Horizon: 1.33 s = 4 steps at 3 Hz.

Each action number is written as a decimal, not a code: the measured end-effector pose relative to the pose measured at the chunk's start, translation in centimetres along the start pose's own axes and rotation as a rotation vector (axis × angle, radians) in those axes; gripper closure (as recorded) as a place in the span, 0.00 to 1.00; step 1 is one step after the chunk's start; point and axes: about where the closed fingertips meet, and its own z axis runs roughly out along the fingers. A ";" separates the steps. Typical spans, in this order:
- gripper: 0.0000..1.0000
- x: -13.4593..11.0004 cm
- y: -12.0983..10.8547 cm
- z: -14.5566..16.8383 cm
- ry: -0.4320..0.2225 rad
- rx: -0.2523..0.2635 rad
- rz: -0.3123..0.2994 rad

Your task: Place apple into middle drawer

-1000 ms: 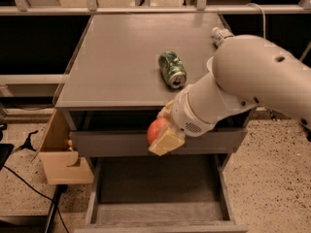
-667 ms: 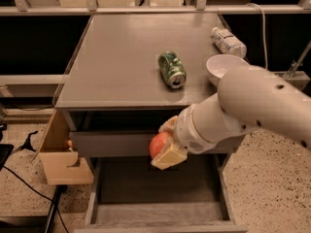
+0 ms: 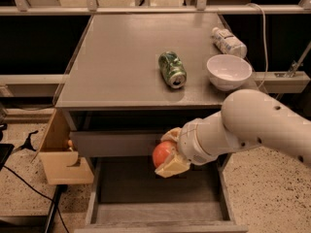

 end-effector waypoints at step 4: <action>1.00 5.3 -3.7 4.6 -0.031 0.076 -0.058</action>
Offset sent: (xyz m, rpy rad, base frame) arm 0.0353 -0.0153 -0.0439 -0.0089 -0.0949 0.0009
